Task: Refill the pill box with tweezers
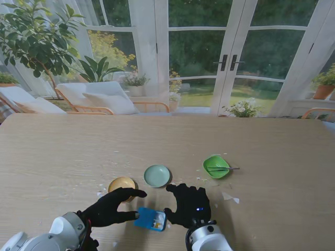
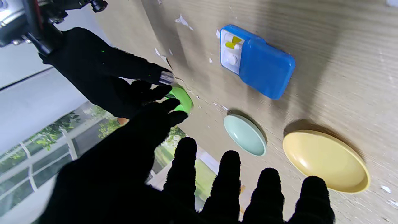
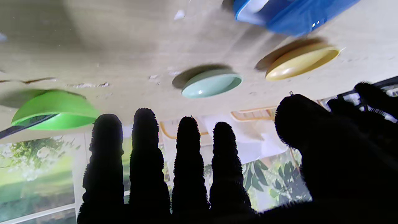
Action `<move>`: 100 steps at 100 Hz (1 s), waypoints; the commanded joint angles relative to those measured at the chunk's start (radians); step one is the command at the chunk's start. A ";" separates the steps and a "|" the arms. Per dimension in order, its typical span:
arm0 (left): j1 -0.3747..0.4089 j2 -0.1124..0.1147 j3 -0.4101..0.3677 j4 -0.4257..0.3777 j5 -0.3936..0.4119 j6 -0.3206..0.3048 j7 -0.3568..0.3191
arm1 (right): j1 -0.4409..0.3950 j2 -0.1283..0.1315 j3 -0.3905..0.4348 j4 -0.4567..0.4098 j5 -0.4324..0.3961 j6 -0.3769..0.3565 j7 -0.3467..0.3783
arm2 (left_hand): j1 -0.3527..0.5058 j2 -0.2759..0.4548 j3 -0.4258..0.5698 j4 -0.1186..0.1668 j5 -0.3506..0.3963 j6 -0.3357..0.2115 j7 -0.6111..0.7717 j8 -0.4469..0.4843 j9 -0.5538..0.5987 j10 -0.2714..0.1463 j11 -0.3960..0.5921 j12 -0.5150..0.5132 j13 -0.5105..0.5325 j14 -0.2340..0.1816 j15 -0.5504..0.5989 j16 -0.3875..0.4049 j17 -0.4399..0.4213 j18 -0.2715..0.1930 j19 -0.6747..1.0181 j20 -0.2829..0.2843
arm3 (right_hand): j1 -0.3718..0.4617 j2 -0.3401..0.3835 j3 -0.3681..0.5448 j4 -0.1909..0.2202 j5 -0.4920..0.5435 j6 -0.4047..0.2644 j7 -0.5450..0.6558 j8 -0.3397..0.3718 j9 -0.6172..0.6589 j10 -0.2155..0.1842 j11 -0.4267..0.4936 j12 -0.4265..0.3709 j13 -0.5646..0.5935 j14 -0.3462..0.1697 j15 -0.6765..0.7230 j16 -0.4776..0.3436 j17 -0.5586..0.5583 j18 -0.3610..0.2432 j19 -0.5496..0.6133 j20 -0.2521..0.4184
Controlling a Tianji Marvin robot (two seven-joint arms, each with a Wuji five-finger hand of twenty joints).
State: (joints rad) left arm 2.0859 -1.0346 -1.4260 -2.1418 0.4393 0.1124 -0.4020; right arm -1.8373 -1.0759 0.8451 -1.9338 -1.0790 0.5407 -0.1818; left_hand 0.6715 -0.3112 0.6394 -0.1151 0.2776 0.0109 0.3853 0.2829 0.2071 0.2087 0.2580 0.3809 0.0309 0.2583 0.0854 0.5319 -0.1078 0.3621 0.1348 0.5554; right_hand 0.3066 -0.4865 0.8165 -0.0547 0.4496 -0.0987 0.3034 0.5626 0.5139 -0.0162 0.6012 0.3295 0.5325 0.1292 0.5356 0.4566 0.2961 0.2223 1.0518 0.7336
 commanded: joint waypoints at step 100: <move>-0.104 0.028 0.087 0.204 0.441 -0.347 0.008 | 0.173 0.011 -0.268 0.142 -0.048 0.169 0.157 | -0.214 -0.196 0.199 -0.024 -0.138 0.077 -0.306 0.053 -0.097 -0.168 -0.189 0.129 -0.019 -0.081 0.194 0.536 -0.009 -0.113 0.198 0.606 | -0.019 -0.143 -0.127 -0.001 -0.211 0.228 0.032 0.192 -0.293 -0.151 0.637 0.707 -0.070 -0.199 0.666 0.615 0.121 -0.346 0.591 0.252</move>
State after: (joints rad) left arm 1.9914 -1.0068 -1.3425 -1.9456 0.8656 -0.2187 -0.3835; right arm -1.6646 -1.0552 0.5820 -1.7952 -1.1274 0.7041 -0.0377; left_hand 0.5122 -0.4707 0.8111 -0.1151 0.1763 0.0483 0.0644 0.3208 0.1255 0.0740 0.0697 0.4796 0.0301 0.1960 0.2275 1.0205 -0.1203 0.2674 0.2899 1.1270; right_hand 0.2810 -0.5725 0.6689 -0.0547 0.2384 0.0624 0.3094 0.7240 0.2129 -0.1211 1.2034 1.0093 0.4412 -0.0549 1.1787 1.0469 0.4067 -0.0899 1.5924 0.9551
